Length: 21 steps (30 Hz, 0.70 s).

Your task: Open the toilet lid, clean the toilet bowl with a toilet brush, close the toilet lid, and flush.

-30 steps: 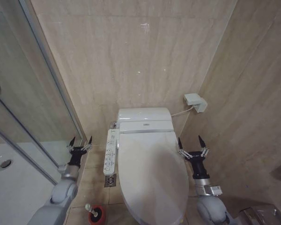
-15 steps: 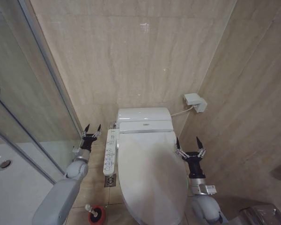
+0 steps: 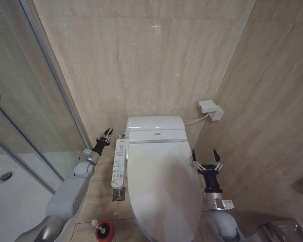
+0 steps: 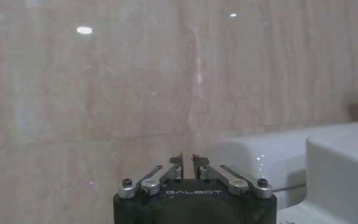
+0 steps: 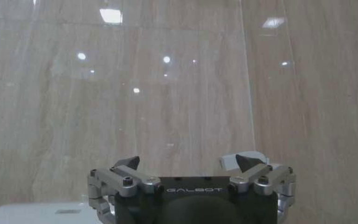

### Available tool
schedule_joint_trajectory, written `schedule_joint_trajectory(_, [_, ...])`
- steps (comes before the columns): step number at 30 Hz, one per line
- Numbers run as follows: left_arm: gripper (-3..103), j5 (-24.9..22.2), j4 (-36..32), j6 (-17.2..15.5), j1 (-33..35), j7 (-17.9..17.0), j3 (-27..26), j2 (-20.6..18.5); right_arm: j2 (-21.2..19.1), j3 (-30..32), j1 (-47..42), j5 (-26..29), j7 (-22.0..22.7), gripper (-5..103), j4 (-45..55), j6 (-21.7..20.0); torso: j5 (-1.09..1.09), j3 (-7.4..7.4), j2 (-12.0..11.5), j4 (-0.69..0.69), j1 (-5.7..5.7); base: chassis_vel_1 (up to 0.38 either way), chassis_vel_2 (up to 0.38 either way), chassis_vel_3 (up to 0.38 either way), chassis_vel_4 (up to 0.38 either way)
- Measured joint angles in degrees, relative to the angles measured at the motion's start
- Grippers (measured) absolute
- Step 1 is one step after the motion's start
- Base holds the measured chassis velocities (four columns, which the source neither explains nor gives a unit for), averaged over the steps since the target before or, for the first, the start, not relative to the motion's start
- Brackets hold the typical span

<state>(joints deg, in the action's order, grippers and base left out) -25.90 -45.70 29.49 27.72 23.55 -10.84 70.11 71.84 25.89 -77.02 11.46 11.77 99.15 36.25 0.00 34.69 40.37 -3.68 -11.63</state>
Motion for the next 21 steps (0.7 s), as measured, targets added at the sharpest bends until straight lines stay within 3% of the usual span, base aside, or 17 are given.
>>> schedule_joint_trajectory(2, [30,0.21,1.18,0.2,-0.85,1.28,0.01,0.27,0.04,0.01,-0.04,0.01,0.0,100,0.06,0.05,0.0,0.0,0.0,0.01,0.0,0.0,0.0,0.0,0.0])
schedule_joint_trajectory(3, [4,0.46,2.68,0.4,-1.89,2.76,0.01,0.6,0.14,0.01,-0.06,0.02,0.0,100,0.09,0.09,0.0,0.0,0.0,0.0,0.0,0.0,0.0,0.0,0.0])
schedule_joint_trajectory(11, [0,3.81,8.7,0.94,-6.27,7.87,0.09,0.74,0.95,-0.23,-0.11,-0.14,-0.01,100,0.26,0.15,0.0,0.0,0.0,0.03,0.0,0.0,0.0,0.0,0.0])
schedule_joint_trajectory(21, [0,4.06,17.07,1.04,-11.35,15.95,0.81,1.18,1.04,0.12,-0.46,-0.2,0.01,100,0.65,0.22,0.0,0.0,0.0,0.01,0.0,0.0,0.0,0.0,0.0])
